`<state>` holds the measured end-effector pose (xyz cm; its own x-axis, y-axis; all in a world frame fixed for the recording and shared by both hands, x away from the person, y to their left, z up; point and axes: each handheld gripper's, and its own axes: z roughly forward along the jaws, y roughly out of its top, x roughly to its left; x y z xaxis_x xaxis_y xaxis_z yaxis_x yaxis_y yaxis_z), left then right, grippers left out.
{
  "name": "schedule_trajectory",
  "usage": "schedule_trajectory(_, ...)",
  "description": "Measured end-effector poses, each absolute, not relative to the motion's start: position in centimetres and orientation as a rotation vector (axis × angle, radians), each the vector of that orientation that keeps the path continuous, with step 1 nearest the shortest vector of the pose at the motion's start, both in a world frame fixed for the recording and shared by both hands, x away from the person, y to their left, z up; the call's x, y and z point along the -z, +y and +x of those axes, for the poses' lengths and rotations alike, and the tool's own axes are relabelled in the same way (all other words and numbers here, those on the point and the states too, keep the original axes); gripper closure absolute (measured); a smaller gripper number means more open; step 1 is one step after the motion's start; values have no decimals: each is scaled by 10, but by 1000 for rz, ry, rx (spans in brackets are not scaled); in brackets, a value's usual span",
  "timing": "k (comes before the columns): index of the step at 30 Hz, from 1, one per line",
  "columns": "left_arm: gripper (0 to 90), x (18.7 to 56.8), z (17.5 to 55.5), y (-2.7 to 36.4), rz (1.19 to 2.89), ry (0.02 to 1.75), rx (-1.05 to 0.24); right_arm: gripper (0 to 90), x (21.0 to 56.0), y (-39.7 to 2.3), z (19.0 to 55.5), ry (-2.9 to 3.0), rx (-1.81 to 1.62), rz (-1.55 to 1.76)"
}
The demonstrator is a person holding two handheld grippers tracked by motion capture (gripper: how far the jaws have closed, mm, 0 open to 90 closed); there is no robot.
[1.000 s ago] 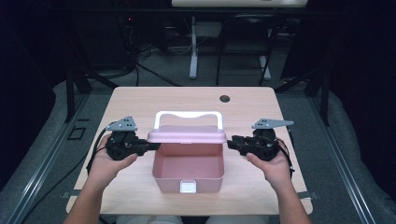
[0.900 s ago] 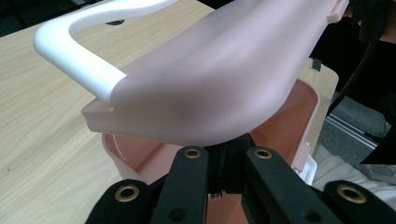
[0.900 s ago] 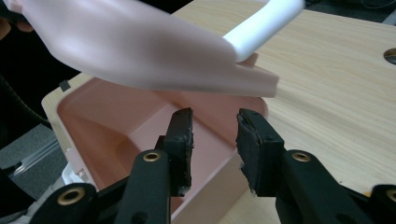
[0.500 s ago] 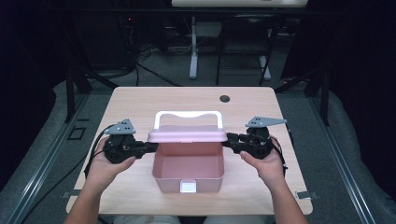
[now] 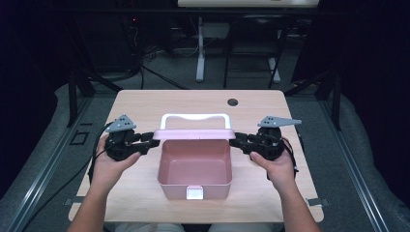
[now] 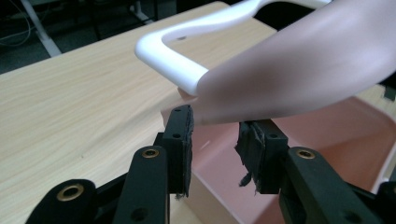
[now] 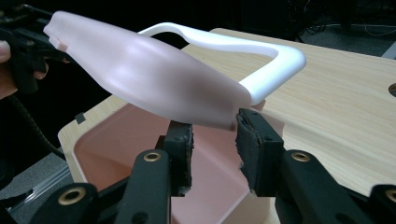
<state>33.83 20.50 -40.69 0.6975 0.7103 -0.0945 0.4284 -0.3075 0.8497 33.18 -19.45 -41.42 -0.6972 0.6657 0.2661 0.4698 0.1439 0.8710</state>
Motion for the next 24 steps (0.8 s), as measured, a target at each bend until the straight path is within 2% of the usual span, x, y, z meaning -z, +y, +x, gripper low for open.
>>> schedule_trajectory(2,648,407,339,205,1945,879,-368,659,415,-195,332,2229,-1581,1121)
schedule_trajectory(6,727,403,343,202,1946,866,-385,660,415,-195,333,2224,-1586,1126)
schedule_trajectory(13,783,397,347,202,1933,871,-400,678,419,-194,334,2239,-1553,1140)
schedule_trajectory(24,794,389,355,202,1928,864,-399,747,431,-189,332,2303,-1498,1149)
